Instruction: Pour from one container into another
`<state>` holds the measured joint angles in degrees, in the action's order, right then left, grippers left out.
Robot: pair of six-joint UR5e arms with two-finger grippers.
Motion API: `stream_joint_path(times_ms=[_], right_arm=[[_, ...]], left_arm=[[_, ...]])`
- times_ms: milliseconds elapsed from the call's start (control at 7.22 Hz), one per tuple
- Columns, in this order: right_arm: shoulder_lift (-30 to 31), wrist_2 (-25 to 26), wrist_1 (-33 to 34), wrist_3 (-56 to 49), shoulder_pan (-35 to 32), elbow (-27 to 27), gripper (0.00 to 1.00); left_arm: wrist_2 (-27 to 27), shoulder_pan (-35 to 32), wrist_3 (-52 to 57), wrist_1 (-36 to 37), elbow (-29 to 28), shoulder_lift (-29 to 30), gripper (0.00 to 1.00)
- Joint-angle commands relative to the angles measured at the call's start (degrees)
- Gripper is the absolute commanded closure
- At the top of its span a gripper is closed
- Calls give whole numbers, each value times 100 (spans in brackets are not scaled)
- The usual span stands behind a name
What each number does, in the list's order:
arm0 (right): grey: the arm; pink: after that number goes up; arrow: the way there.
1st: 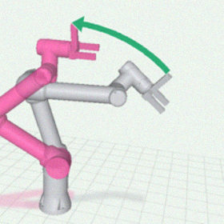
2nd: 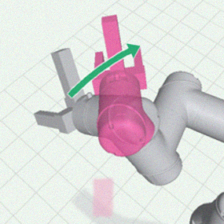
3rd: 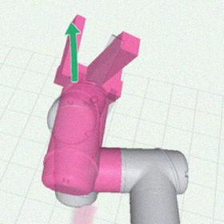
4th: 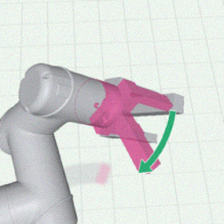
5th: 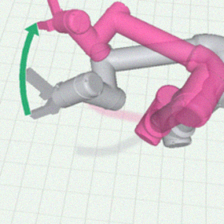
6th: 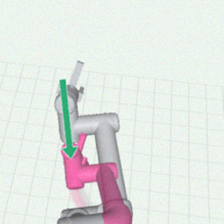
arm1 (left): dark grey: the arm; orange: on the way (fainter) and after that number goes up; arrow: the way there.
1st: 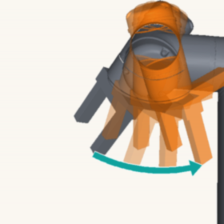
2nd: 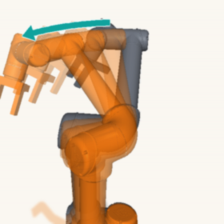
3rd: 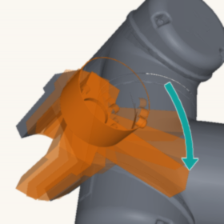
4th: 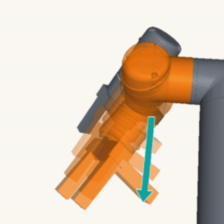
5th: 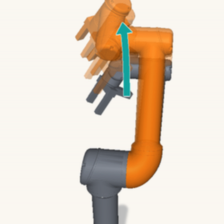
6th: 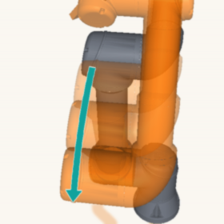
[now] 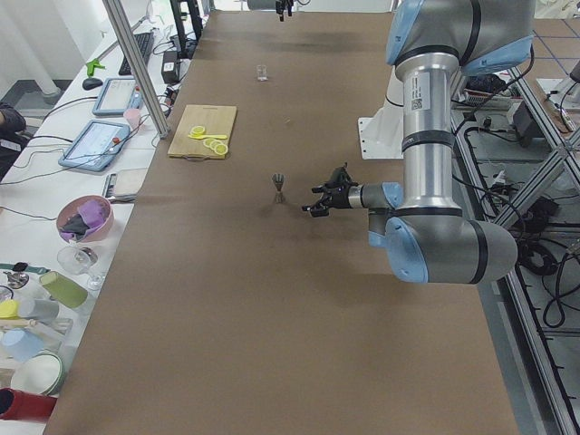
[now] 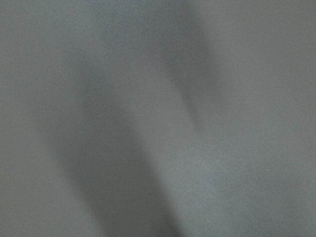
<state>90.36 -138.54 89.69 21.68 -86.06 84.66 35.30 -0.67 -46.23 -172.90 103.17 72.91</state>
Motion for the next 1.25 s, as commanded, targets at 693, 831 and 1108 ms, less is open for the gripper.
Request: stream_joint_path(times_ms=[693, 831, 1108], right_arm=[[395, 1057, 769, -2343, -43, 762, 0], [447, 952, 604, -2500, -52, 693, 0], [552, 881, 252, -2599, -183, 639, 0]], left_arm=[[1524, -644, 1722, 55, 1909, -429, 1], [1541, -810, 1723, 360, 1900, -96, 1], [1945, -1171, 1775, 1071, 1891, 791, 1]])
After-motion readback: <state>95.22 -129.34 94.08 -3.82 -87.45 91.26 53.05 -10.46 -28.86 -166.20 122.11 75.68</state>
